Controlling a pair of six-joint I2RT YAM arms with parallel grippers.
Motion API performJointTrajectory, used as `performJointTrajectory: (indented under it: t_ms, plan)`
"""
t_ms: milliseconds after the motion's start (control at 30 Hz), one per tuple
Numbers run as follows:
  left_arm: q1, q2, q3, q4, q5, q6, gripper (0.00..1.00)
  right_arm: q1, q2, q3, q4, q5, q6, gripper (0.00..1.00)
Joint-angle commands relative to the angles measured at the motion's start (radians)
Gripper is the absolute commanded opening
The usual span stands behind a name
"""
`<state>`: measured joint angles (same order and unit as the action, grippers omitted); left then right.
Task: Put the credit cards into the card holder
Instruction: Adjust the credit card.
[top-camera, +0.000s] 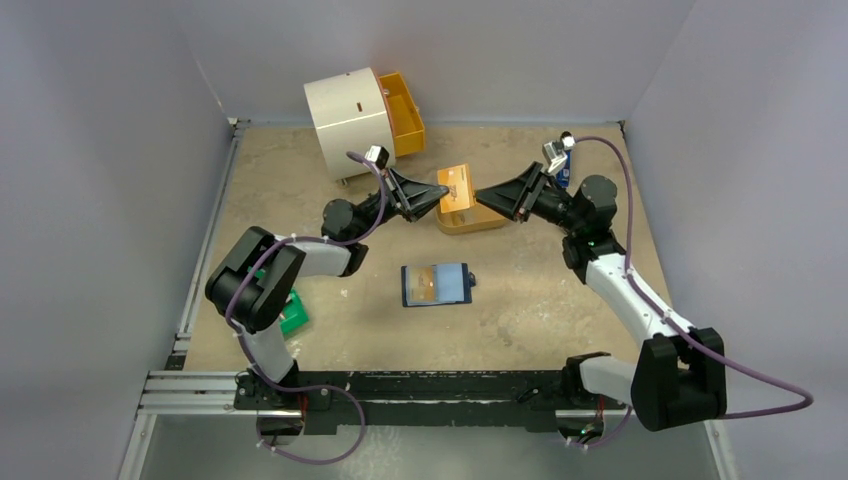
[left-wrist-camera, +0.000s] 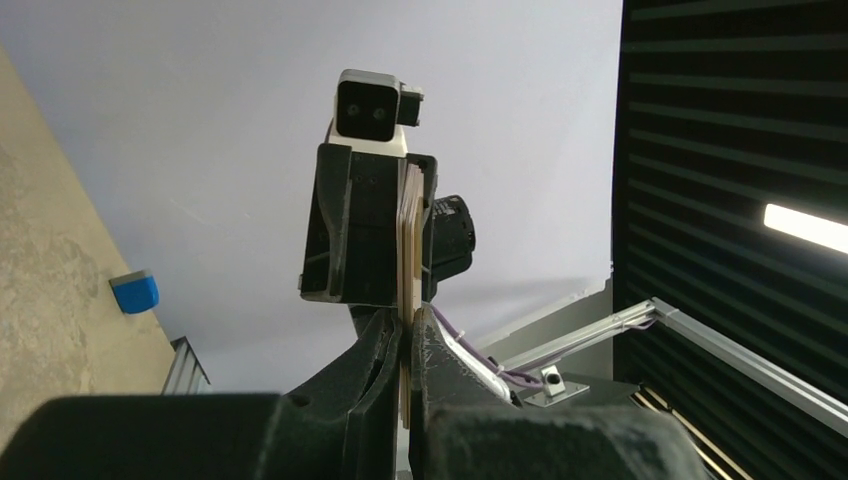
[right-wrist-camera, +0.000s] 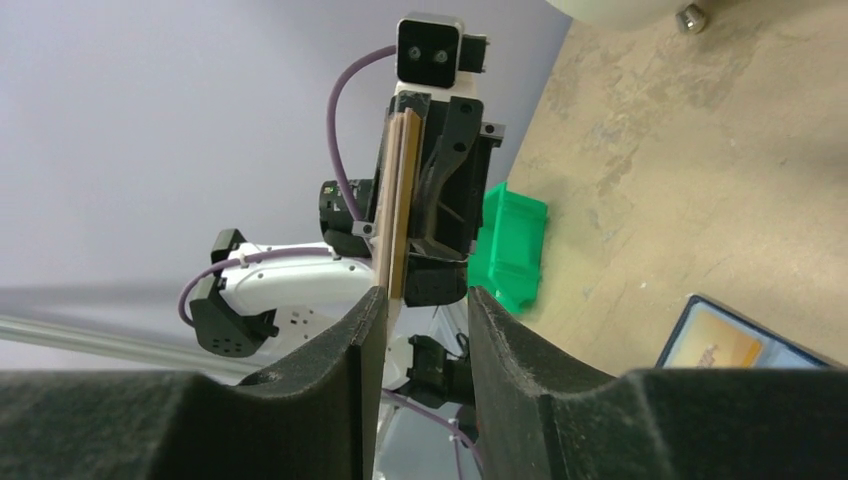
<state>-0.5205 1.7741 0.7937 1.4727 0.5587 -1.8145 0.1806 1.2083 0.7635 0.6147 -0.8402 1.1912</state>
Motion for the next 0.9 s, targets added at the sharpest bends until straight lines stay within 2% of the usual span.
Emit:
performJointTrajectory:
  t_ms: [0,167,433,667,867]
  plan:
    - [0.005,-0.015,0.010,0.199,-0.009,-0.038,0.00,-0.044,-0.042,-0.036,0.133,-0.011,0.074,0.36]
    - [0.007,-0.021,0.007,0.202,-0.008,-0.039,0.00,-0.047,-0.036,-0.015,0.135,-0.050,0.061,0.28]
    - [0.007,-0.013,0.016,0.198,-0.006,-0.036,0.00,-0.046,-0.046,0.047,0.107,-0.067,0.008,0.42]
    - [0.007,-0.012,0.024,0.196,-0.005,-0.037,0.00,-0.038,-0.034,0.097,0.027,-0.091,-0.057,0.41]
    - [0.007,-0.012,0.030,0.196,-0.007,-0.037,0.00,-0.007,-0.025,0.151,-0.136,-0.097,-0.170,0.40]
